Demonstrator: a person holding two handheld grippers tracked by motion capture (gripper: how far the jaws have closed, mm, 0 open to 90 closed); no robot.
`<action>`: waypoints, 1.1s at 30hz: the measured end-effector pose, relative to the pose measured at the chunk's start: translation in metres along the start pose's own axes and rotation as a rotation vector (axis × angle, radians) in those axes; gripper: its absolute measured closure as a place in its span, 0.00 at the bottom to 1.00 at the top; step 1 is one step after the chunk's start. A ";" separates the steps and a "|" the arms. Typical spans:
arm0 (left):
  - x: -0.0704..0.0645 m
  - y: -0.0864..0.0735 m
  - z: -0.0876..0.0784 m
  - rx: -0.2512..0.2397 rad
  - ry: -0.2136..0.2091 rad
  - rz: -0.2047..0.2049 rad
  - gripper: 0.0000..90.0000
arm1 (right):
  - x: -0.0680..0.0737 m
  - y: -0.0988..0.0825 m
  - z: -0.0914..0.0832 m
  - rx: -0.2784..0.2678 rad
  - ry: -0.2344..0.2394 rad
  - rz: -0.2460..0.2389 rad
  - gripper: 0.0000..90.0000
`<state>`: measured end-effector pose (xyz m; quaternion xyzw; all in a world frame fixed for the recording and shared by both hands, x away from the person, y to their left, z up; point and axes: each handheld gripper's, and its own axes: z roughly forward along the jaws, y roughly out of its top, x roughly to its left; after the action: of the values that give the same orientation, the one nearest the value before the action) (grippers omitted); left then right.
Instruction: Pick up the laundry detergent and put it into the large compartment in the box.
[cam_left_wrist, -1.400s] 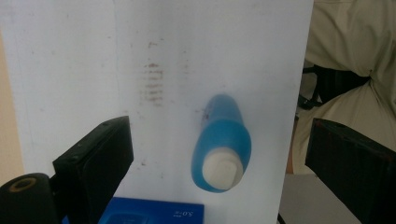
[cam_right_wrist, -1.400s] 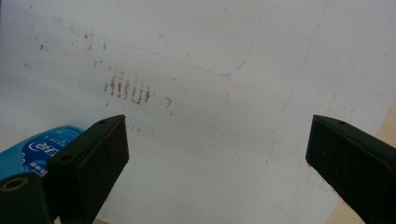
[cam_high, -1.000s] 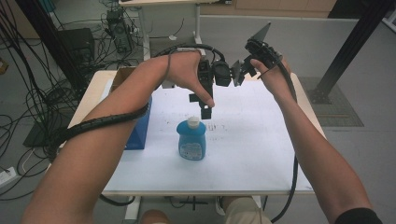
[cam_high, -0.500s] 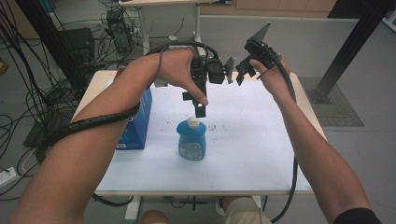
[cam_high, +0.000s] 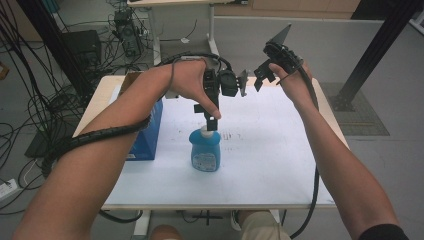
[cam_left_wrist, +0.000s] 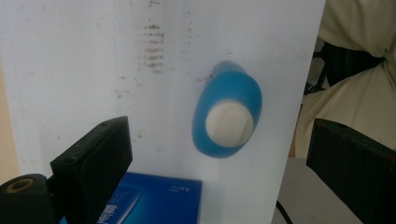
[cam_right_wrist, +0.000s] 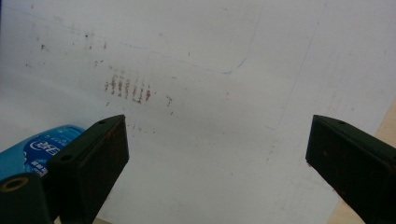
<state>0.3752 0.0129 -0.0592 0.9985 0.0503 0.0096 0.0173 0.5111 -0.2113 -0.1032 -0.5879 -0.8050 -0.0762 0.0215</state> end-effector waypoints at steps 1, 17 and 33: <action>0.000 -0.001 0.001 -0.001 -0.001 -0.002 0.08 | 0.000 0.000 0.000 0.000 -0.001 0.000 0.07; -0.001 -0.003 0.030 0.012 -0.013 0.006 0.07 | -0.001 -0.003 0.000 0.001 -0.003 0.003 0.07; -0.002 -0.005 0.052 0.018 -0.021 0.013 0.07 | 0.004 -0.005 0.001 0.001 -0.001 0.001 0.07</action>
<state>0.3738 0.0164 -0.1113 0.9990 0.0440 -0.0013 0.0086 0.5054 -0.2089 -0.1041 -0.5883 -0.8048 -0.0754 0.0216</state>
